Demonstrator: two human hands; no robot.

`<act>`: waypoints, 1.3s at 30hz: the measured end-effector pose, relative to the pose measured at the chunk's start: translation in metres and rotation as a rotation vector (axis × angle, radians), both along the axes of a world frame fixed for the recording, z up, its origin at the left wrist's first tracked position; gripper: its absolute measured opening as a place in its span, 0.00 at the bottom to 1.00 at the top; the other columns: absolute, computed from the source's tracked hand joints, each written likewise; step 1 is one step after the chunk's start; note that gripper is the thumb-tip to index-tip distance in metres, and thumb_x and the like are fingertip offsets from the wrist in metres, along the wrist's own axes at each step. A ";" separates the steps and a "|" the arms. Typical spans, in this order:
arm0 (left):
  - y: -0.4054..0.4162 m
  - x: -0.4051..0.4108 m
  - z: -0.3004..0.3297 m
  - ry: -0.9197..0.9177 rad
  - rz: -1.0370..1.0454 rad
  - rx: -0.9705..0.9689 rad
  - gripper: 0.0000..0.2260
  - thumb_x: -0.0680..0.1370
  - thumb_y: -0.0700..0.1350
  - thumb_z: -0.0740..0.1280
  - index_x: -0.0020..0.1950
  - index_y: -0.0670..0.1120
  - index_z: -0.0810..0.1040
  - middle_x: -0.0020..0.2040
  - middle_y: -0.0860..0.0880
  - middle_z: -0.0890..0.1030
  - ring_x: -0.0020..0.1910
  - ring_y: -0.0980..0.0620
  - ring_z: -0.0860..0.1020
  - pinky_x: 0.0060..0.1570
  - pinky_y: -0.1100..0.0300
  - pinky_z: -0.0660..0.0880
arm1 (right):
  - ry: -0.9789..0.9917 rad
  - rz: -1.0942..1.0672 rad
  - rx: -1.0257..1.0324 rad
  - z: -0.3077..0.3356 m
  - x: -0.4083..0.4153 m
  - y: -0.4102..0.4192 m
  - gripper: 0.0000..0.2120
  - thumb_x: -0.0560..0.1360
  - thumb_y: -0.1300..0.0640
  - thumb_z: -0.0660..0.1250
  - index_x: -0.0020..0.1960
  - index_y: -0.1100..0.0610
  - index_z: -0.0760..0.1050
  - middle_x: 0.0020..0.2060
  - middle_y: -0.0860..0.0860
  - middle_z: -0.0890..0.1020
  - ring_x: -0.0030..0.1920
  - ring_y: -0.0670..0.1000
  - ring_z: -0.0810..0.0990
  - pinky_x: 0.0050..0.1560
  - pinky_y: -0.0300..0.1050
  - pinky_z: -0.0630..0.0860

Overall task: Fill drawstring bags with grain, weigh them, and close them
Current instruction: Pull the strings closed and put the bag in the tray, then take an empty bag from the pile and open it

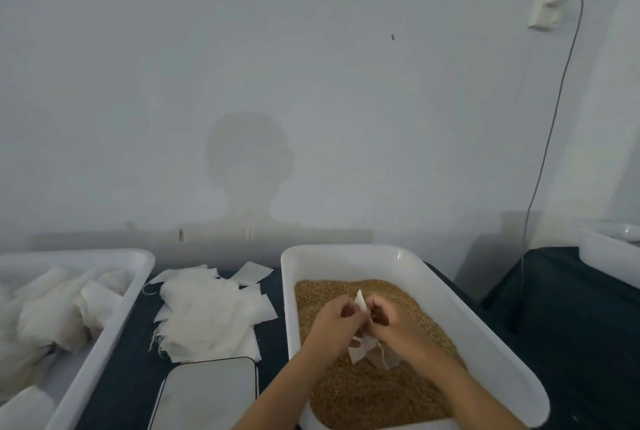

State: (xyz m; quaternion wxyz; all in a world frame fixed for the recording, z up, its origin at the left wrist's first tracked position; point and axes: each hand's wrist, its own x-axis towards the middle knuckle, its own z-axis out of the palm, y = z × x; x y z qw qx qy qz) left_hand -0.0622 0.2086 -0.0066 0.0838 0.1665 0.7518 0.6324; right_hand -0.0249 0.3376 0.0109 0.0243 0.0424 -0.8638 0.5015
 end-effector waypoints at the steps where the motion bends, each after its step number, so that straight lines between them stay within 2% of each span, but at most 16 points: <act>1: 0.000 0.000 0.000 -0.007 0.000 0.015 0.09 0.79 0.44 0.64 0.38 0.45 0.70 0.36 0.49 0.76 0.34 0.54 0.77 0.38 0.61 0.78 | -0.013 0.025 -0.035 0.000 0.001 0.000 0.03 0.77 0.60 0.65 0.47 0.60 0.72 0.41 0.55 0.80 0.40 0.48 0.79 0.41 0.40 0.76; 6: -0.003 0.004 0.003 -0.013 0.014 0.069 0.10 0.79 0.43 0.63 0.38 0.43 0.72 0.34 0.47 0.77 0.31 0.53 0.77 0.34 0.61 0.77 | -0.102 0.127 -0.261 0.001 0.003 0.003 0.03 0.78 0.61 0.63 0.48 0.61 0.71 0.39 0.52 0.81 0.39 0.52 0.81 0.40 0.43 0.78; 10: -0.005 0.005 0.004 0.023 0.038 0.051 0.09 0.79 0.40 0.60 0.43 0.38 0.76 0.37 0.45 0.80 0.37 0.48 0.80 0.45 0.49 0.80 | -0.137 0.136 -0.379 0.001 0.000 0.003 0.05 0.79 0.61 0.59 0.47 0.62 0.70 0.37 0.55 0.79 0.38 0.54 0.78 0.40 0.47 0.77; 12: -0.004 0.006 0.004 0.031 0.029 0.021 0.09 0.79 0.38 0.60 0.41 0.41 0.77 0.40 0.43 0.81 0.41 0.44 0.82 0.47 0.47 0.80 | -0.131 0.102 -0.382 0.000 -0.001 0.003 0.05 0.79 0.61 0.60 0.45 0.62 0.70 0.36 0.54 0.79 0.38 0.54 0.78 0.42 0.50 0.78; 15: -0.004 0.006 0.002 0.026 -0.019 0.032 0.09 0.78 0.37 0.61 0.39 0.45 0.76 0.41 0.45 0.82 0.43 0.45 0.83 0.48 0.47 0.80 | -0.113 0.040 -0.400 0.000 -0.002 0.003 0.07 0.75 0.58 0.65 0.43 0.62 0.71 0.35 0.54 0.78 0.38 0.55 0.77 0.50 0.59 0.76; 18: -0.004 0.004 0.001 0.085 -0.034 -0.008 0.05 0.76 0.37 0.65 0.40 0.44 0.77 0.39 0.47 0.80 0.44 0.44 0.82 0.48 0.46 0.79 | -0.119 0.024 -0.414 0.001 -0.003 0.004 0.11 0.71 0.54 0.68 0.43 0.62 0.71 0.36 0.54 0.78 0.38 0.54 0.78 0.47 0.54 0.79; 20: -0.004 0.004 0.001 0.129 -0.022 -0.077 0.06 0.74 0.38 0.66 0.38 0.47 0.75 0.37 0.49 0.78 0.43 0.44 0.80 0.47 0.46 0.79 | -0.120 0.031 -0.374 0.000 -0.003 0.004 0.09 0.74 0.56 0.68 0.42 0.61 0.71 0.37 0.55 0.77 0.38 0.54 0.77 0.43 0.48 0.78; 22: -0.005 0.005 0.001 0.153 0.000 -0.141 0.07 0.75 0.41 0.66 0.37 0.46 0.72 0.37 0.48 0.76 0.41 0.45 0.78 0.47 0.46 0.78 | -0.089 -0.003 -0.241 -0.002 -0.003 0.004 0.07 0.77 0.58 0.65 0.43 0.60 0.72 0.37 0.55 0.77 0.38 0.53 0.78 0.40 0.43 0.76; 24: -0.004 0.006 0.000 0.162 0.053 -0.182 0.09 0.76 0.42 0.65 0.37 0.46 0.68 0.37 0.48 0.74 0.38 0.49 0.75 0.46 0.49 0.76 | -0.050 -0.068 -0.100 -0.005 -0.005 0.004 0.07 0.78 0.62 0.62 0.42 0.60 0.71 0.35 0.53 0.76 0.34 0.46 0.78 0.36 0.37 0.75; 26: -0.004 0.006 -0.001 0.176 0.124 -0.207 0.09 0.75 0.39 0.64 0.38 0.47 0.66 0.36 0.50 0.73 0.36 0.52 0.73 0.41 0.53 0.74 | -0.023 -0.158 -0.012 -0.006 -0.007 0.005 0.08 0.78 0.64 0.61 0.40 0.60 0.71 0.33 0.54 0.76 0.32 0.47 0.77 0.34 0.38 0.73; 28: -0.005 0.008 0.000 0.238 0.169 -0.223 0.11 0.73 0.36 0.64 0.39 0.50 0.65 0.34 0.52 0.71 0.32 0.55 0.69 0.35 0.61 0.68 | -0.030 -0.228 -0.020 -0.005 -0.008 0.007 0.10 0.77 0.65 0.61 0.37 0.60 0.71 0.29 0.54 0.76 0.28 0.50 0.75 0.30 0.40 0.72; 30: -0.005 0.010 0.003 0.313 0.117 -0.227 0.11 0.73 0.36 0.63 0.40 0.51 0.65 0.31 0.53 0.70 0.30 0.58 0.66 0.32 0.67 0.64 | -0.066 -0.264 -0.089 -0.004 -0.009 0.010 0.12 0.76 0.66 0.60 0.34 0.60 0.70 0.22 0.51 0.73 0.22 0.48 0.70 0.24 0.39 0.68; 33: -0.004 0.014 0.005 0.443 0.010 -0.325 0.07 0.76 0.41 0.62 0.42 0.53 0.71 0.30 0.54 0.70 0.29 0.59 0.67 0.31 0.69 0.62 | -0.122 -0.299 -0.156 -0.003 -0.008 0.010 0.14 0.76 0.66 0.60 0.32 0.60 0.68 0.19 0.49 0.69 0.19 0.46 0.65 0.21 0.38 0.63; 35: -0.003 0.015 0.005 0.545 0.025 -0.445 0.08 0.77 0.41 0.60 0.45 0.52 0.75 0.33 0.55 0.73 0.32 0.59 0.69 0.32 0.68 0.63 | -0.148 -0.300 -0.167 -0.001 -0.007 0.010 0.14 0.76 0.66 0.60 0.32 0.59 0.68 0.20 0.49 0.68 0.20 0.47 0.64 0.22 0.38 0.63; 37: -0.004 0.015 0.004 0.604 0.075 -0.529 0.10 0.78 0.42 0.58 0.48 0.53 0.77 0.42 0.56 0.78 0.41 0.59 0.74 0.36 0.65 0.65 | -0.170 -0.287 -0.168 0.001 -0.006 0.009 0.14 0.75 0.65 0.60 0.31 0.59 0.69 0.21 0.50 0.69 0.21 0.48 0.65 0.24 0.40 0.64; 39: -0.004 0.015 0.002 0.605 0.090 -0.598 0.11 0.78 0.44 0.57 0.51 0.52 0.78 0.48 0.55 0.78 0.48 0.55 0.75 0.40 0.63 0.65 | -0.187 -0.263 -0.158 0.002 -0.003 0.008 0.14 0.75 0.65 0.60 0.31 0.59 0.70 0.22 0.51 0.71 0.21 0.48 0.67 0.25 0.40 0.65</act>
